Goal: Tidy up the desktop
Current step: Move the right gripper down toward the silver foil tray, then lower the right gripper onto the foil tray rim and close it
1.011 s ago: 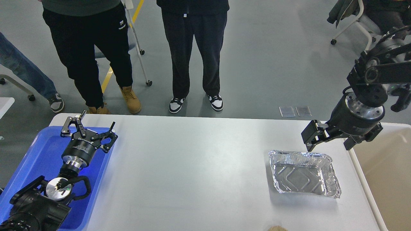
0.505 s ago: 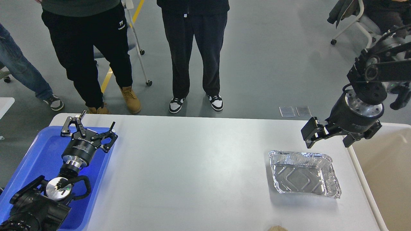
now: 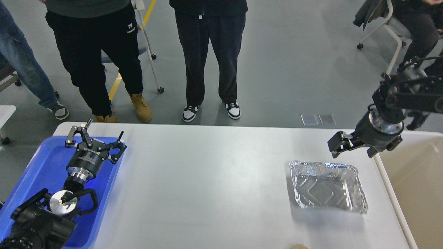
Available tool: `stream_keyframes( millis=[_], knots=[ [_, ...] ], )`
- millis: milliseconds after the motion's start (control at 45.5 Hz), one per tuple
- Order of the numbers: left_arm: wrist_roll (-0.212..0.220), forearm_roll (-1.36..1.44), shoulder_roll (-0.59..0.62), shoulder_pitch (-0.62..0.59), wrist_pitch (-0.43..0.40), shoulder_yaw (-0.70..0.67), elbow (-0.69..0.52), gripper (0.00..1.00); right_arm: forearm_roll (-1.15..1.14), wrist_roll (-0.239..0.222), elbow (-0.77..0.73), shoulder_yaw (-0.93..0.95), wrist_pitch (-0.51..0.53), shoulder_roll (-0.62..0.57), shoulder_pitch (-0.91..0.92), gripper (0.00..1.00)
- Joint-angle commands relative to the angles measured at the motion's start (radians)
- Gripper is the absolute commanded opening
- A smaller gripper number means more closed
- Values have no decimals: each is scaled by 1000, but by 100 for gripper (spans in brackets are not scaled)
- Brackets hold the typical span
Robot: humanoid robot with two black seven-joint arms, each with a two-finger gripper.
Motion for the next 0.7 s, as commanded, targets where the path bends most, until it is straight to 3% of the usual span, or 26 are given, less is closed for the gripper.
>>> stream_keyframes(
  millis=[0,154,396,681],
  knots=[
    [0,0,0,0,0,0,0,100,-214,6,-169,103,-46,-10,-239,100],
    [0,0,0,0,0,0,0,100,-316,26,-232,104,-111,2,-336,100],
    [0,0,0,0,0,2,0,100,-317,29,-283,106,-138,55,-411,100],
    [0,0,0,0,0,0,0,100,-317,31,-339,106,-266,90,-509,100]
  ],
)
